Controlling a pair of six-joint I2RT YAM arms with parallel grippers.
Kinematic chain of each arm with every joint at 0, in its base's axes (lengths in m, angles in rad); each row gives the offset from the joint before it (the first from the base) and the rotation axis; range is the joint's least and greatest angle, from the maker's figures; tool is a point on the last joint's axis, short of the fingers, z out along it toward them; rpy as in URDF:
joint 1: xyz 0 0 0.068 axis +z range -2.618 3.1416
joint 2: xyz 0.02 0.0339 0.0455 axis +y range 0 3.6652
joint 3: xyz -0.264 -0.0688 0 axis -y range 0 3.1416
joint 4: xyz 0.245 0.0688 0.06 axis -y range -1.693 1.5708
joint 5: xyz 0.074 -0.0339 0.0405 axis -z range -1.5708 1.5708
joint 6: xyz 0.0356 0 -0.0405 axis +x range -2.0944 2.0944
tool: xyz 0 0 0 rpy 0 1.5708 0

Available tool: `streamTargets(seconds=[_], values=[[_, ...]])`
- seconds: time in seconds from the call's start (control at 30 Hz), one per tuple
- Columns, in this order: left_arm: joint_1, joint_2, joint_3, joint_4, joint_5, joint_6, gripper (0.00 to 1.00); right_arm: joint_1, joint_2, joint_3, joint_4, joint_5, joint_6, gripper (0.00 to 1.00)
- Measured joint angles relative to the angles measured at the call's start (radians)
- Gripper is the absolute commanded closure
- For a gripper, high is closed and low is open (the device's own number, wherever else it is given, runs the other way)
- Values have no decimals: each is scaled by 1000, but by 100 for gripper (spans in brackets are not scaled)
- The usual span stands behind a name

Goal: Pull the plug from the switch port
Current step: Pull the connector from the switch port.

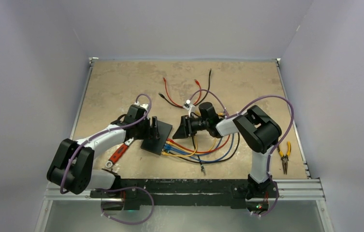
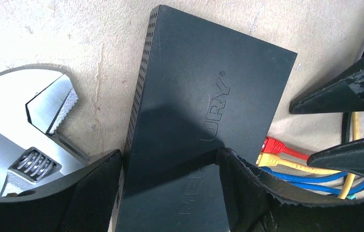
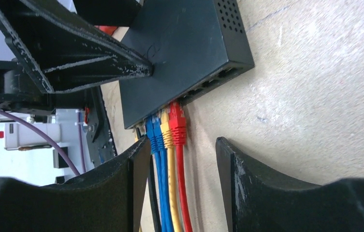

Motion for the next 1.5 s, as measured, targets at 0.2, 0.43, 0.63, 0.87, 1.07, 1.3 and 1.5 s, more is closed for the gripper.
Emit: streamTargets(seconds=[0.2, 0.43, 0.63, 0.87, 1.07, 1.3, 1.5], values=[[4, 7, 0, 7, 8, 2, 32, 0, -22, -30, -12, -17, -11, 43], [3, 20, 0, 35, 35, 1, 32, 0, -31, -62, -5, -66, -12, 44], [3, 24, 1, 43, 40, 2, 32, 0, -3, -52, 10, -109, 0, 47], [3, 28, 1, 53, 45, 1, 33, 0, 74, -28, 100, -178, 60, 51], [3, 29, 1, 54, 45, 2, 33, -2, 105, -21, 154, -200, 115, 51], [4, 29, 1, 56, 41, 2, 33, -6, 141, 10, 160, -238, 154, 55], [4, 29, 1, 58, 33, 2, 33, -7, 164, 33, 167, -248, 185, 56]])
